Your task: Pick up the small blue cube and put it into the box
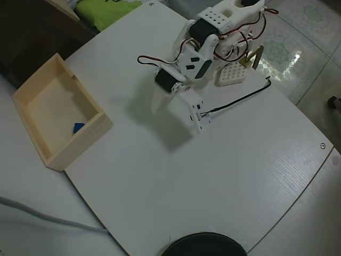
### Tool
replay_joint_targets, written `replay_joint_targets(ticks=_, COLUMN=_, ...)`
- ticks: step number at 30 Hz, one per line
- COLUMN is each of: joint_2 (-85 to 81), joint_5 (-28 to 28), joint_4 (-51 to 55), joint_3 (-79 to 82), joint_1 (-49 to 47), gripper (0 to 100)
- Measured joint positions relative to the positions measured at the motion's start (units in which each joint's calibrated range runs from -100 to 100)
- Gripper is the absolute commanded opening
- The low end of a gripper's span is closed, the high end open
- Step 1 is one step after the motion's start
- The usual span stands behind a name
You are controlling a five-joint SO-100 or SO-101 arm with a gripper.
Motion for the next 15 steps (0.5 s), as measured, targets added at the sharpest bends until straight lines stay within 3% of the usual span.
replay_joint_targets(ticks=15, joint_2=-19.4, joint_5=-0.1, joint_4=10.1, joint_3=3.7, joint_1=0.1, gripper=1)
